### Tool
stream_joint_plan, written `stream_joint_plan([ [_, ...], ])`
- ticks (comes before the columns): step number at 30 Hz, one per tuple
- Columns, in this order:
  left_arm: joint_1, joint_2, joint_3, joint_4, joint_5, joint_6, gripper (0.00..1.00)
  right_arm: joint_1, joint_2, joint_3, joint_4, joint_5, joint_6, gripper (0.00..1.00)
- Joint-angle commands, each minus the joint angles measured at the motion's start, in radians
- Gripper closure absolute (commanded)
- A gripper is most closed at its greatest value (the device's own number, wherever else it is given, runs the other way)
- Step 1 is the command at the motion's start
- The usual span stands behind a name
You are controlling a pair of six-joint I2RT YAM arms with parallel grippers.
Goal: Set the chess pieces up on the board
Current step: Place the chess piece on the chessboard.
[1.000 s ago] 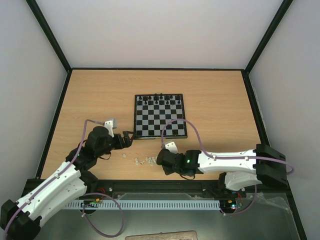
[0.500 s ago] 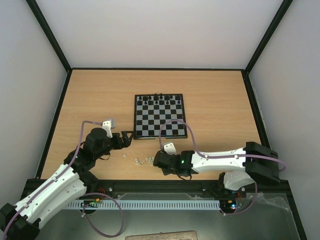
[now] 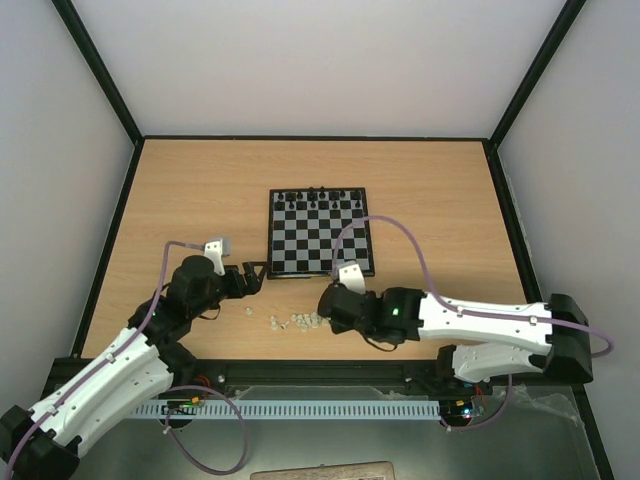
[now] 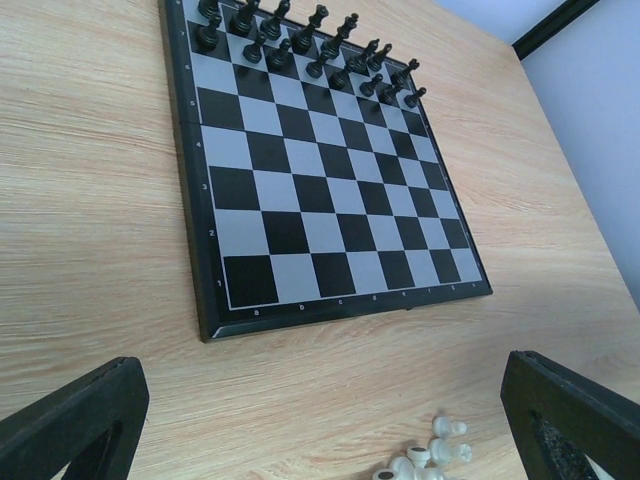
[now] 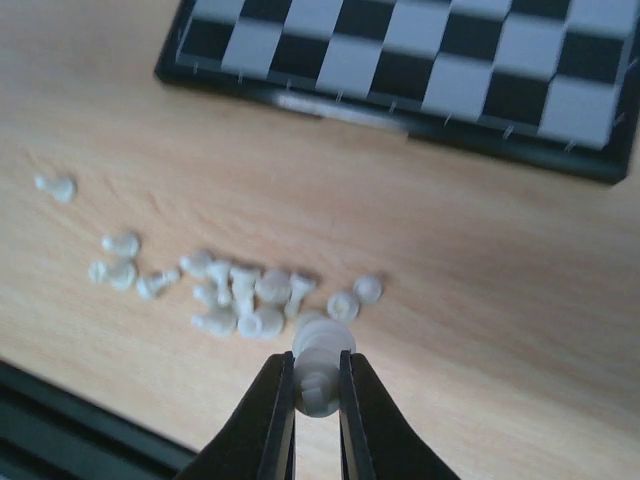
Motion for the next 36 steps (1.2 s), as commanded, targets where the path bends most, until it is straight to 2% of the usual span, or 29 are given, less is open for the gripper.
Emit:
stream_joint_plan([
  [1,-0.005,0.021,0.01,0.005,-0.03,0.026,0.01,-0.086,-0.007,0.06,-0.109,0.104,-0.08,0.92],
  [5,-0.005,0.03,0.011,0.013,-0.035,0.027,0.01,-0.227,0.052,0.079,0.027,0.011,-0.213,0.95],
  [7,-0.004,0.03,0.003,0.025,-0.031,0.026,0.01,-0.272,0.123,0.135,0.03,0.02,-0.258,0.96],
  [16,-0.006,0.006,-0.034,0.058,-0.01,0.007,0.01,-0.389,0.392,0.336,0.078,-0.079,-0.393,0.98],
  [25,-0.005,-0.069,-0.048,0.015,-0.027,0.009,0.01,-0.435,0.586,0.369,0.124,-0.169,-0.406,0.99],
  [36,-0.005,-0.072,-0.047,0.011,-0.025,0.014,0.01,-0.453,0.636,0.378,0.115,-0.171,-0.408,0.99],
])
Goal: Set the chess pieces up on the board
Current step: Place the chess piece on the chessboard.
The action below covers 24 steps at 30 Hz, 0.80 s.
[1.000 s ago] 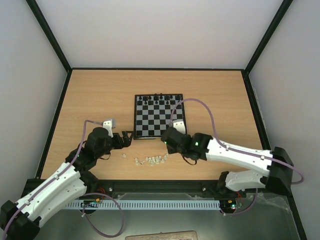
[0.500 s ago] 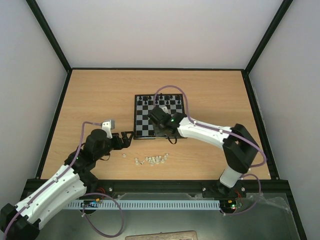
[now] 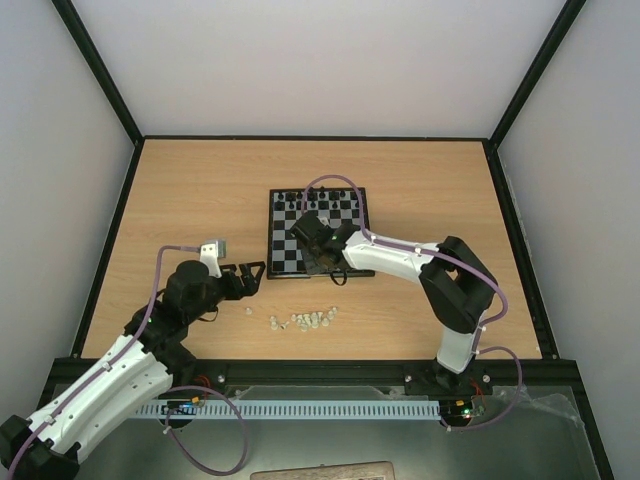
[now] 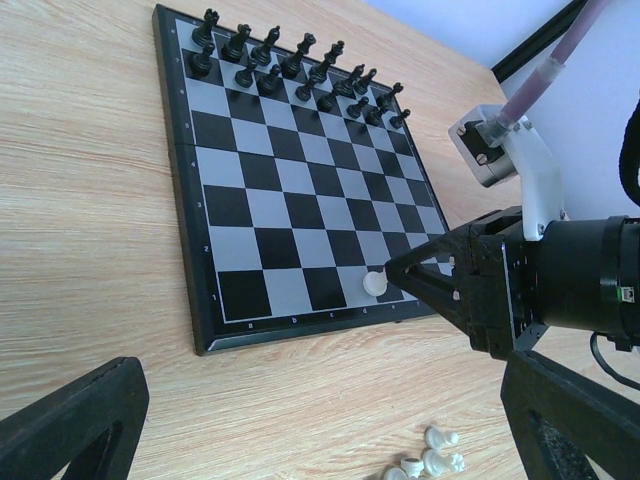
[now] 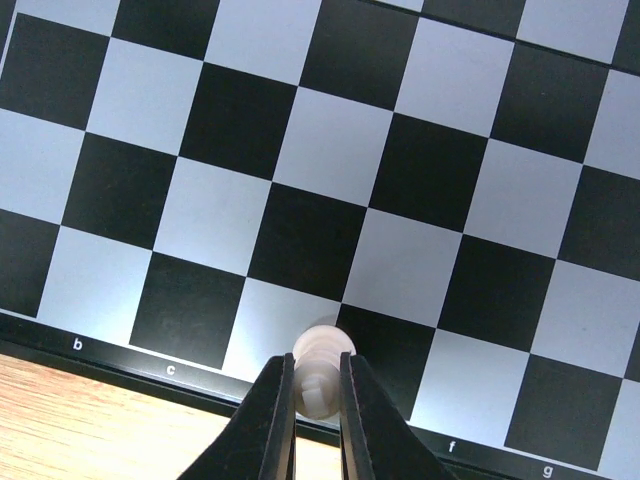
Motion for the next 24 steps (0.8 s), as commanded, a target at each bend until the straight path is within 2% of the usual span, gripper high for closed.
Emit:
stream_joint_plan([
  [1,-0.005,-0.006,-0.012,-0.009,-0.008,0.006,0.0,-0.012,0.027,0.006,-0.051,-0.005,-0.008,0.99],
  [24,-0.006,-0.01,-0.018,-0.007,-0.006,0.005,0.0,-0.027,-0.052,-0.097,-0.057,0.009,0.008,0.99],
])
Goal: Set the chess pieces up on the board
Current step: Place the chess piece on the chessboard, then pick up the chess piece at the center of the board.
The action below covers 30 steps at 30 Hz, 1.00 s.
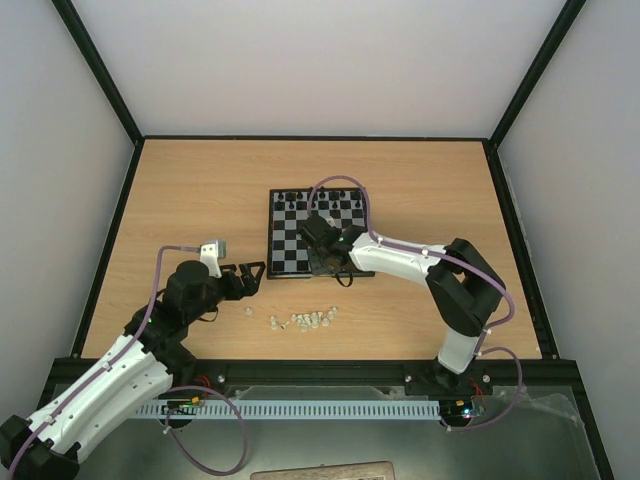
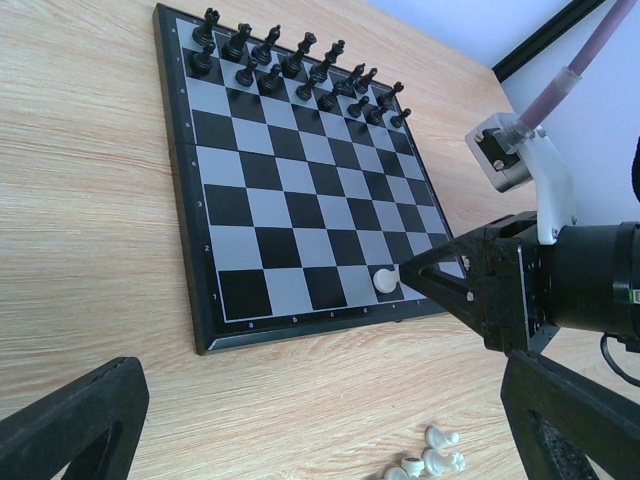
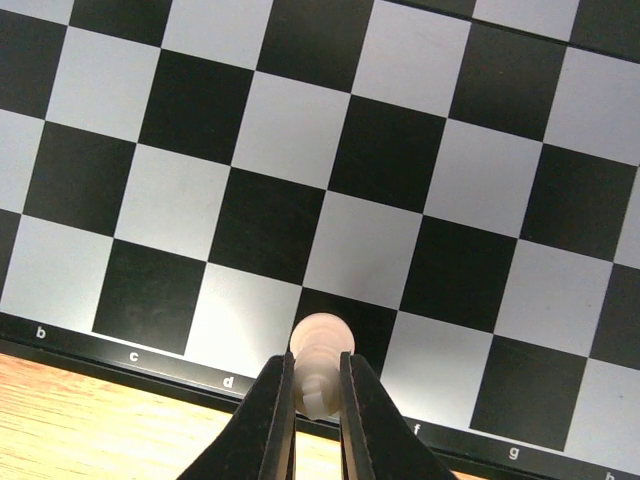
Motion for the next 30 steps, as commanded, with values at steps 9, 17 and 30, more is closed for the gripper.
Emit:
stream_joint_plan([
  [9,-0.006,-0.012,-0.017,-0.007,-0.005,0.001,0.01,-0.007,-0.013,-0.042,-0.078,0.015,0.006,0.98],
  [17,-0.006,-0.013,-0.015,-0.007,-0.009,-0.004,0.01,-0.007,-0.082,-0.034,-0.058,-0.051,-0.017,0.68],
  [30,-0.005,-0.016,-0.076,0.059,-0.003,-0.061,0.01,0.038,-0.439,-0.223,-0.007,-0.185,-0.047,0.4],
])
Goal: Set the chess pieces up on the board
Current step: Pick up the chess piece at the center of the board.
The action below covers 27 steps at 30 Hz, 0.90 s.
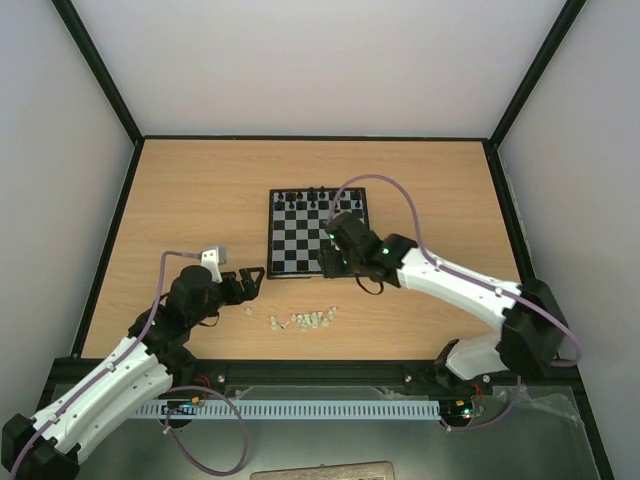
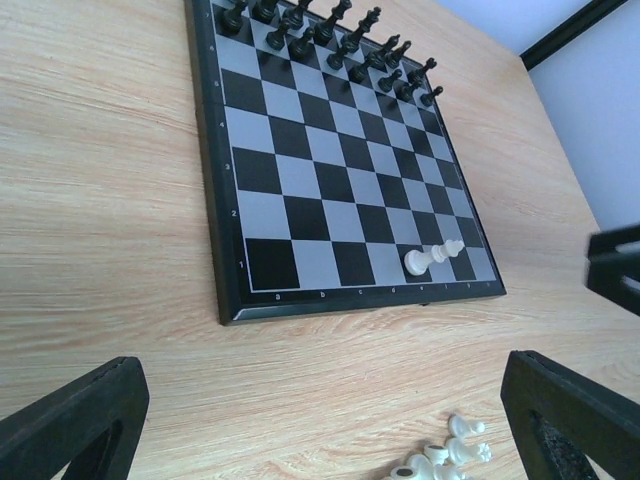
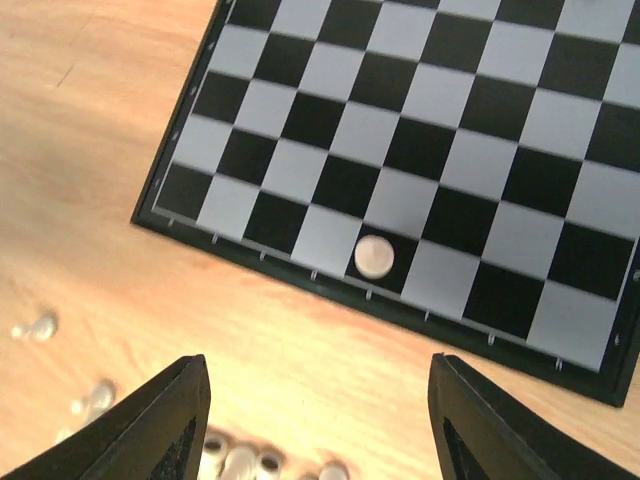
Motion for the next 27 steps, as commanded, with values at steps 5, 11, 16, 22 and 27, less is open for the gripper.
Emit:
stream_joint_plan([
  [5,-0.005,-0.019,-0.035,0.045,-0.003,-0.041,0.01,0.168,-0.136,-0.195,-0.006,-0.084,-0.008,0.41],
  [11,-0.005,-0.068,-0.074,0.058,0.089,-0.063,0.01,0.279,-0.12,-0.216,-0.012,-0.068,-0.008,0.48],
  [16,-0.006,-0.096,-0.027,-0.009,0.044,-0.06,0.01,0.295,-0.077,-0.219,-0.003,-0.067,-0.004,0.59],
  [22,-0.006,-0.136,-0.05,-0.019,0.049,-0.113,0.0,0.308,-0.008,-0.211,-0.007,-0.062,0.01,0.61],
  [27,-0.005,-0.154,-0.034,-0.067,0.024,-0.112,0.01,0.326,0.027,-0.212,0.014,-0.077,0.008,0.61],
])
